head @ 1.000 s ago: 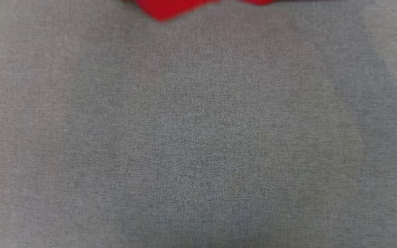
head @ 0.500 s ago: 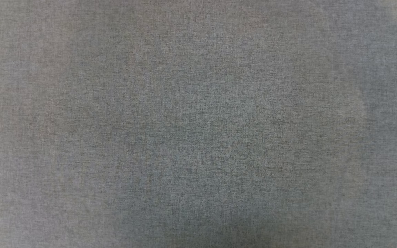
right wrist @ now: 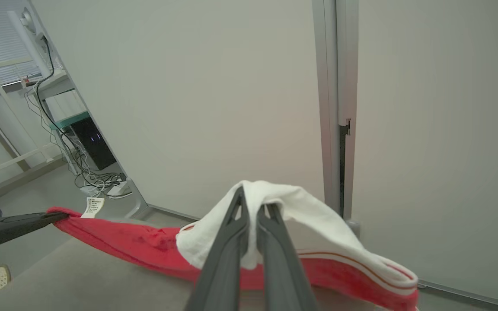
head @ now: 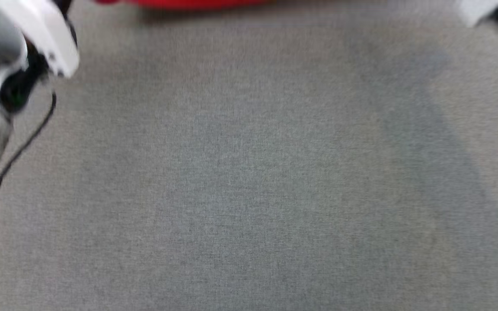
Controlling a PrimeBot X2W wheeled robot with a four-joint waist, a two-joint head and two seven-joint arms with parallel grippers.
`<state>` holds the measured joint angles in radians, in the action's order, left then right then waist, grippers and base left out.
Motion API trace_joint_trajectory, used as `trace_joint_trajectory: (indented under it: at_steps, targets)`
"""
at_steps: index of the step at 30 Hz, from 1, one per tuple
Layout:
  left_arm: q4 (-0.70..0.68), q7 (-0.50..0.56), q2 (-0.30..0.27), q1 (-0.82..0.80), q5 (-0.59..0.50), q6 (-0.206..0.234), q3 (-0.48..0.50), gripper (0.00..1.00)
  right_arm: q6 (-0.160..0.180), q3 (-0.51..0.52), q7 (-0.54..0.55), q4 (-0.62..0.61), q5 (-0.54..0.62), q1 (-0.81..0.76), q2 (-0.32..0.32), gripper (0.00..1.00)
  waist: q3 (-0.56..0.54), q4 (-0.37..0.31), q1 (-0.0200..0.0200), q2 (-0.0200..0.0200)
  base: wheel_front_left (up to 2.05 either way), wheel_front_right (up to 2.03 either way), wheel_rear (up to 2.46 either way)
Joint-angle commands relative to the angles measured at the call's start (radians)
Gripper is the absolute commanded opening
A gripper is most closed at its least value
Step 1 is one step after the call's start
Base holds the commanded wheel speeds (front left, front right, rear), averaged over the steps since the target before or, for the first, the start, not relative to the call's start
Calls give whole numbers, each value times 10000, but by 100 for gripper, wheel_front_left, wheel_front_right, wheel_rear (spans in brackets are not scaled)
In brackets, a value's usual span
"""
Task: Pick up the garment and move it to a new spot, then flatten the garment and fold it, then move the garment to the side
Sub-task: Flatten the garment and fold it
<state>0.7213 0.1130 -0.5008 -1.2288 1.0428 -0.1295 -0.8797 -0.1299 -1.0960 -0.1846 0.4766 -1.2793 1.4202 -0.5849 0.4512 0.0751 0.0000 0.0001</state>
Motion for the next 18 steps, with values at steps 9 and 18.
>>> trace_joint_trajectory:
  at_steps: [9, 18]
  targets:
    - [-2414, 615, -1976, 3641, 1915, -14, -1278, 0, -13, -1615, 1338, -1512, -1388, -3508, -1340, 0, -3370, -561, 0, -1, 0, 0, 0]
    - [-4508, 1654, -3182, 5979, 2987, 420, -1964, 0, -11, -1805, 2852, -3173, -2018, -5807, -2944, 0, -4356, -598, 0, -1, 0, 0, 0]
